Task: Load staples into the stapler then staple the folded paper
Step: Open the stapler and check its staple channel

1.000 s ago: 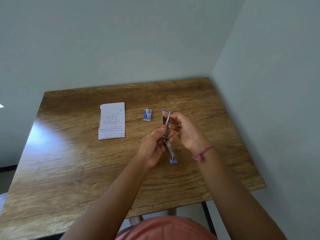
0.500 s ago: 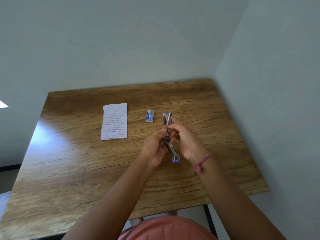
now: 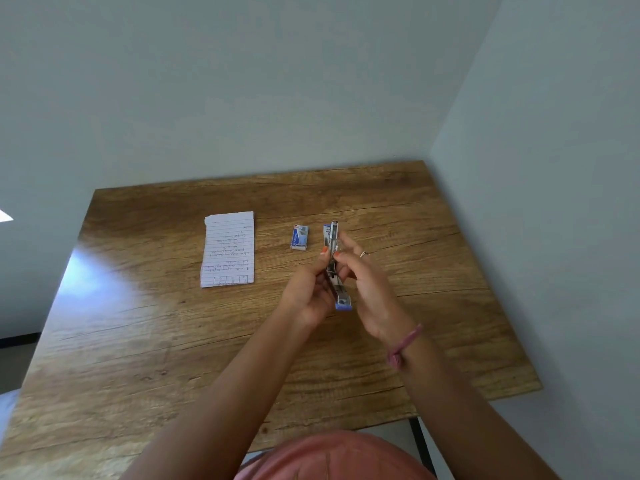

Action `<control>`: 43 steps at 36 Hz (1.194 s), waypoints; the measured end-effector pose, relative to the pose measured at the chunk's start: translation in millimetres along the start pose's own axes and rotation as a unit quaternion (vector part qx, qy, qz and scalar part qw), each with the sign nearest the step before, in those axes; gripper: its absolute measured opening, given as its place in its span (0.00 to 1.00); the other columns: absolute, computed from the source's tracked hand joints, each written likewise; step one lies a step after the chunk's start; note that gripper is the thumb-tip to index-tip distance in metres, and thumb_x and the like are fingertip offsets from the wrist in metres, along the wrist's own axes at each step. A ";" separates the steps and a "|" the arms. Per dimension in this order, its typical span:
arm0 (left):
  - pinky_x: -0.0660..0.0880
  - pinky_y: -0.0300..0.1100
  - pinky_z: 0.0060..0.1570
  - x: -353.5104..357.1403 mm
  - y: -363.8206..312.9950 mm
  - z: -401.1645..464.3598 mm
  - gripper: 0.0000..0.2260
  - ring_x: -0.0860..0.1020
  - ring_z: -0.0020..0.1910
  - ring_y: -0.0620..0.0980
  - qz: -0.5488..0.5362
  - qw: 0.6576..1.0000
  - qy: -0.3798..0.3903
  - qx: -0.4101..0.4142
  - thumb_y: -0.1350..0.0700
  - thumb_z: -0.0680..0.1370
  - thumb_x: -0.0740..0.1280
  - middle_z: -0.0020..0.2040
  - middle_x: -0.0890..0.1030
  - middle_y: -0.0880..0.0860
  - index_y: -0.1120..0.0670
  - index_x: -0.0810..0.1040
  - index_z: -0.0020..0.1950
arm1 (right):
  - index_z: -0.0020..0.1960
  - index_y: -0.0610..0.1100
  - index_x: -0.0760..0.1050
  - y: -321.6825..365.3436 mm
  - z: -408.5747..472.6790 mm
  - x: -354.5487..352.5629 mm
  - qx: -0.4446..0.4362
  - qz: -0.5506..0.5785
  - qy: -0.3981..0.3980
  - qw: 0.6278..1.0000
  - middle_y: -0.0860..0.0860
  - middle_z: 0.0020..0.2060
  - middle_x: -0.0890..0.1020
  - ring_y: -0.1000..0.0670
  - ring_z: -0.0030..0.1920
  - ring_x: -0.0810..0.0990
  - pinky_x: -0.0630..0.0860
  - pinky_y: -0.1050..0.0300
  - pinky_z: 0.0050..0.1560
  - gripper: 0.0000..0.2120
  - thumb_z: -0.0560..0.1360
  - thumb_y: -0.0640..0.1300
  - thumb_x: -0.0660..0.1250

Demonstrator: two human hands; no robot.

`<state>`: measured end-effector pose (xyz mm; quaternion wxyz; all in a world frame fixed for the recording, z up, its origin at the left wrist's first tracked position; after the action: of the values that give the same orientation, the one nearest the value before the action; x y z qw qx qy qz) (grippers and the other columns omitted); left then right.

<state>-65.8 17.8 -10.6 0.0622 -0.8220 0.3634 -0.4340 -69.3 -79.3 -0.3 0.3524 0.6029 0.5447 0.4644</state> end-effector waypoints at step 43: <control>0.79 0.34 0.33 3.0 -19.5 29.3 0.13 0.80 0.34 0.45 -0.050 0.979 0.190 -0.057 0.58 0.75 0.68 0.41 0.81 0.55 0.63 0.80 0.57 | 0.62 0.47 0.75 84.6 35.7 -39.0 -0.365 -0.463 0.027 0.807 0.50 0.48 0.75 0.43 0.40 0.78 0.77 0.44 0.40 0.21 0.74 0.29 0.61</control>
<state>-31.9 23.8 -18.5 -0.0767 -0.7439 0.3508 -0.5635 -6.8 -128.2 60.1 0.7050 0.0933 0.5585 0.4270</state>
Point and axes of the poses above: each hand's wrist, its own z-axis towards the middle knuckle, its own x-axis out of the palm, y = z × x, the point moved 2 cm from there along z, towards the middle knuckle
